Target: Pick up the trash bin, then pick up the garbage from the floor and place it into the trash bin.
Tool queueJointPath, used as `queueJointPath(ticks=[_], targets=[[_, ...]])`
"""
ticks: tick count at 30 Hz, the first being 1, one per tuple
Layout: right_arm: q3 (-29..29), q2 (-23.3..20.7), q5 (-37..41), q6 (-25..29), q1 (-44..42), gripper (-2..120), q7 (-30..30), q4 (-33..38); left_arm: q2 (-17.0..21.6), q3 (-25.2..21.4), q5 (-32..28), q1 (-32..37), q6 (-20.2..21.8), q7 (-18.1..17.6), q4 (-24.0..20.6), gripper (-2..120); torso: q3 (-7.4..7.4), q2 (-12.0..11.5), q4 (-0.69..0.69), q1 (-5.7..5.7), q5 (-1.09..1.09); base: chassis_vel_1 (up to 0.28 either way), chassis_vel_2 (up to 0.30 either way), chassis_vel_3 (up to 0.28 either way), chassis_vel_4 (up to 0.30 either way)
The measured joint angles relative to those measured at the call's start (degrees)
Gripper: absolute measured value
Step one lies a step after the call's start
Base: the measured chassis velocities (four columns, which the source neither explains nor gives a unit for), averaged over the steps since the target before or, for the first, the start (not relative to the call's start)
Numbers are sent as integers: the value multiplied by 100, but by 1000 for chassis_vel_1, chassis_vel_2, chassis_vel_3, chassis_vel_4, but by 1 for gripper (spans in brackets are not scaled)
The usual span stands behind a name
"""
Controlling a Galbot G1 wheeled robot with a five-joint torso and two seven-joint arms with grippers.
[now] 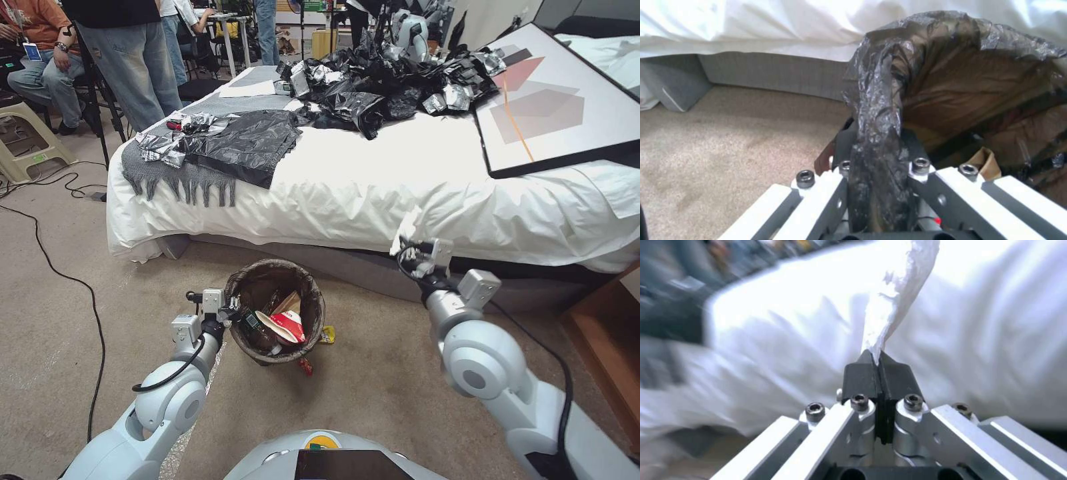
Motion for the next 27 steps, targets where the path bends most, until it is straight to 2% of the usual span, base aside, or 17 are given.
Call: queueJointPath(ticks=[5, 12, 15, 20, 27], targets=[[-242, -391, -26, 336, 380, 0, -566, 292, -9, -4, 24, 23, 6, -2, 2, 6, 0, 0, 1, 0, 0, 0, 0, 0, 0], [-561, -691, -108, 570, 611, 0, -991, 396, 17, -35, 24, 21, 7, -2, 7, 6, 0, 0, 1, 0, 0, 0, 0, 0, 0], [-873, -986, -197, 818, 822, 0, -1499, 476, 51, -39, -7, -12, 24, -5, 6, 6, 0, 0, 1, 0, -1, 0, 0, 0, 0], [-1264, -1325, -284, 941, 993, 0, -1926, 587, 69, -30, -57, -52, 51, -16, 0, 6, 0, 0, 1, 0, -1, 0, 0, 0, 0], [-1623, -1642, -320, 966, 1182, 0, -2192, 599, 58, 8, -73, -92, 63, -24, 20, 6, 0, 0, 0, 0, -1, 0, 0, 0, 0]])
